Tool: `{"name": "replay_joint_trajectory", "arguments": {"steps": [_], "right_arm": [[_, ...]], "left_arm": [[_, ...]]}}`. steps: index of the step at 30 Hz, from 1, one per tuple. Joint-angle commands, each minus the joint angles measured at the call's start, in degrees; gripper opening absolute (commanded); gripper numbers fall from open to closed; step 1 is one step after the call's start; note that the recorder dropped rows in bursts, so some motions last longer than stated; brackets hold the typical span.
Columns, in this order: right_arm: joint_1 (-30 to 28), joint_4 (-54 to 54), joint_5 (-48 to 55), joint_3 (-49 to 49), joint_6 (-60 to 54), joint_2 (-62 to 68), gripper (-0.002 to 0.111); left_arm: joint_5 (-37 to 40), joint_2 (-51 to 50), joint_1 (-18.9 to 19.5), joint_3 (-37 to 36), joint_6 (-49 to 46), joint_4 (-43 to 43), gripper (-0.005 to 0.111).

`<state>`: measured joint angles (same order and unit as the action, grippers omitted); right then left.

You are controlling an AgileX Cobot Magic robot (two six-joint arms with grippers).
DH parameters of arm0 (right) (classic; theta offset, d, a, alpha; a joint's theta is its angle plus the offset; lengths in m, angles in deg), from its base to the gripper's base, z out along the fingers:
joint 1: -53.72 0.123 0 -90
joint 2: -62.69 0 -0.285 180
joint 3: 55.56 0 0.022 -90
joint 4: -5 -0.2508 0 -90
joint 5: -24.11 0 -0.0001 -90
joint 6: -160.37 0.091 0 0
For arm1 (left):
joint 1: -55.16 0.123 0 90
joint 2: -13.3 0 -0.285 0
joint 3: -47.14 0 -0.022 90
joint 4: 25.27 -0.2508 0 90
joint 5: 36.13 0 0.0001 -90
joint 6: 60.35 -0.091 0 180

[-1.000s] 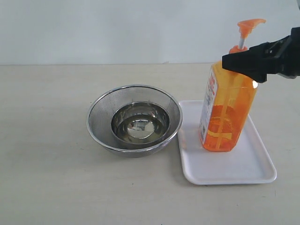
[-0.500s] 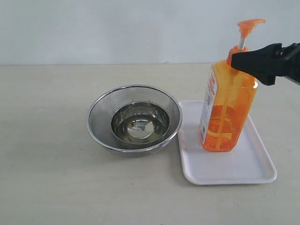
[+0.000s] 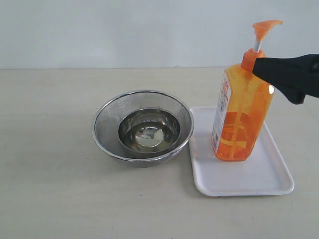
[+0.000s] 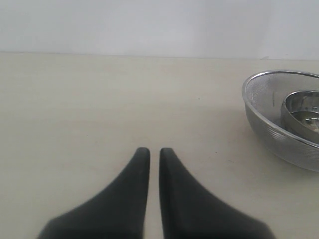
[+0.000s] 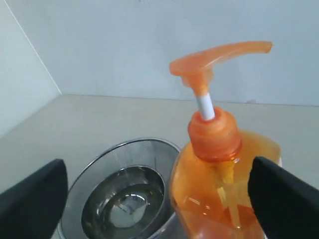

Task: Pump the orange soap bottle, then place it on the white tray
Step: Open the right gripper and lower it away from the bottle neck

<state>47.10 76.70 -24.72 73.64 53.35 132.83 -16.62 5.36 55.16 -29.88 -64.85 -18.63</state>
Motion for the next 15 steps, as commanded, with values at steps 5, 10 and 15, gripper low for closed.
{"name": "replay_joint_trajectory", "arguments": {"steps": [5, 10, 15], "right_arm": [[-0.2, -3.1, -7.3, -6.0, -1.9, -4.0, 0.087], [-0.2, -4.9, -8.8, -10.0, -3.5, -4.6, 0.087], [-0.2, -7.7, -9.7, -14.6, -7.5, -4.6, 0.087]], "left_arm": [[-0.1, 0.2, 0.0, -0.2, 0.2, 0.4, 0.007], [-0.1, 0.2, 0.0, -0.2, 0.2, 0.4, 0.007], [-0.1, 0.2, 0.0, -0.2, 0.2, 0.4, 0.007]]}}
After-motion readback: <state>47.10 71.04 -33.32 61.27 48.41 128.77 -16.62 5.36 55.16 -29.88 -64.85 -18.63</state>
